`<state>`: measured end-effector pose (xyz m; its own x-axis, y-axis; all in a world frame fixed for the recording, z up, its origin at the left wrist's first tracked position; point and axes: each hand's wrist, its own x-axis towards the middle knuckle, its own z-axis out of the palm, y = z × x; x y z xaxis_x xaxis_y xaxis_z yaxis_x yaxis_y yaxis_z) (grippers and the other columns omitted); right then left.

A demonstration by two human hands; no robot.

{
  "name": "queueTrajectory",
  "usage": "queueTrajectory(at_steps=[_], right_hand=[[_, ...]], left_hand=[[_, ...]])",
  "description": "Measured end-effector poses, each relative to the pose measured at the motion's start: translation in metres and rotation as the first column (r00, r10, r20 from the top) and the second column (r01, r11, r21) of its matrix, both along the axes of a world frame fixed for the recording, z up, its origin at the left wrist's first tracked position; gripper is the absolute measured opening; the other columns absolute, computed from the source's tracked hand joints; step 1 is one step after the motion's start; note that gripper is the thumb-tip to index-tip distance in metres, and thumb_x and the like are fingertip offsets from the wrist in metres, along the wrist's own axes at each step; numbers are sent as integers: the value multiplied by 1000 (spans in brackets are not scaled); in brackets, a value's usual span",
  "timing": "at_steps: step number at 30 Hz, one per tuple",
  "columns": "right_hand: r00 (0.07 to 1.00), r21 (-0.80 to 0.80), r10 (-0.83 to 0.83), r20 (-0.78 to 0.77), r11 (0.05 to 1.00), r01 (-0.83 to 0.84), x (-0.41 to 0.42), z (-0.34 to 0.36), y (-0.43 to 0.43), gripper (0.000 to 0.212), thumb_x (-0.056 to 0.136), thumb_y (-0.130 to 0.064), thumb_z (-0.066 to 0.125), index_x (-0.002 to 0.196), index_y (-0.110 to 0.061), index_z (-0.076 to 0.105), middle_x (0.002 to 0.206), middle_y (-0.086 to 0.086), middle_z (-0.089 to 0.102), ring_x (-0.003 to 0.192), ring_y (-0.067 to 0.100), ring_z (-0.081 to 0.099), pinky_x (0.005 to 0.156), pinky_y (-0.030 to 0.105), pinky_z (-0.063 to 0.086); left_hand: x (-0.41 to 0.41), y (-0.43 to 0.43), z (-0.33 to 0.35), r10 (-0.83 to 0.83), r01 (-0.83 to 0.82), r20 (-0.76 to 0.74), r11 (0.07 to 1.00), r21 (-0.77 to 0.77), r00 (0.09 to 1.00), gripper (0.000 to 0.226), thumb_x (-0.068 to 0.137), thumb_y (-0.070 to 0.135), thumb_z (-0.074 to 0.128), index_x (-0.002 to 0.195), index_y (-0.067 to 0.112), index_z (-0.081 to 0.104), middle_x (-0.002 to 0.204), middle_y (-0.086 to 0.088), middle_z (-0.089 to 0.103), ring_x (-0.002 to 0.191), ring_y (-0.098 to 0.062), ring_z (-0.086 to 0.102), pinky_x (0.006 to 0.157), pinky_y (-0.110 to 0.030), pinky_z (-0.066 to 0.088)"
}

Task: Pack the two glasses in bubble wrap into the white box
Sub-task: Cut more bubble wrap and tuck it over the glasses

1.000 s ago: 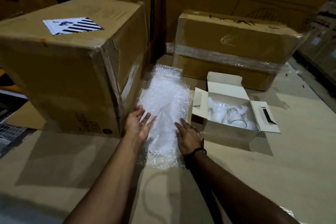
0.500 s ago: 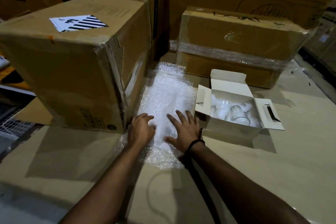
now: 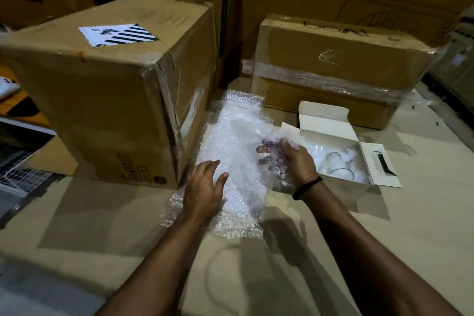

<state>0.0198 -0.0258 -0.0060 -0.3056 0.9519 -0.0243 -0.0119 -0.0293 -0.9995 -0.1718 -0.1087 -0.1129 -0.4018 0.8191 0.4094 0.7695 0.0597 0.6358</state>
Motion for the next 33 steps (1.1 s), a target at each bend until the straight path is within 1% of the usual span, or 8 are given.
queueTrajectory(at_steps=[4,7,12,16,22,25,29,33], right_hand=[[909,-449,91,-407,847,-285,47,8,0,42,94,-36,45,114,-2,62,109,17,67,94,33,66,89,46,52],[879,-503,38,-475,808,-307,83,-2,-1,45,96,-34,42,116,0,63,123,20,61,109,36,60,96,49,49],[957,-574,-43,-286,808,-135,137,-12,-10,31,95,-27,55,111,-3,65,97,14,71,77,24,68,66,33,59],[991,-642,-132,-38,763,77,189,-29,-18,28,95,-24,52,99,0,65,70,13,69,50,23,65,44,28,52],[953,-581,-164,254,762,286,237,-44,-18,56,95,-49,45,119,-1,59,93,12,69,82,30,69,58,30,52],[873,-396,-112,476,858,326,251,-46,-15,78,81,-69,52,132,-10,52,120,20,62,80,29,62,57,27,41],[750,-111,-109,652,965,237,269,-55,-15,66,82,-7,71,139,-22,41,78,7,64,56,17,57,49,25,48],[284,149,-147,947,989,15,279,-61,-17,56,86,-23,61,139,-34,43,122,7,57,108,28,55,90,32,44]], left_hand=[[20,18,29,-81,136,732,991,-16,676,83,82,47,69,150,19,31,139,7,41,120,-15,49,92,-29,41],[27,31,37,-140,270,890,963,20,435,94,72,53,76,149,19,34,136,6,46,123,-21,52,92,-31,46],[48,37,50,-152,370,849,928,-55,506,5,85,10,71,86,12,67,64,3,69,59,-15,61,55,-22,44],[75,28,48,-133,362,775,923,-130,617,23,87,14,72,70,8,58,51,-1,54,39,-9,47,42,-18,36],[116,32,35,-68,291,558,902,-320,827,34,86,38,72,84,6,62,64,-5,59,49,-20,51,51,-27,37],[135,31,34,-20,189,374,888,-420,927,55,86,47,68,123,7,59,116,-12,68,88,-22,69,72,-27,54],[155,30,36,29,117,347,913,-392,938,60,83,38,74,134,22,47,127,-13,62,105,-31,63,89,-36,52],[167,19,39,40,86,341,934,-346,939,75,81,24,79,142,25,35,126,-12,61,100,-28,60,79,-30,43]])
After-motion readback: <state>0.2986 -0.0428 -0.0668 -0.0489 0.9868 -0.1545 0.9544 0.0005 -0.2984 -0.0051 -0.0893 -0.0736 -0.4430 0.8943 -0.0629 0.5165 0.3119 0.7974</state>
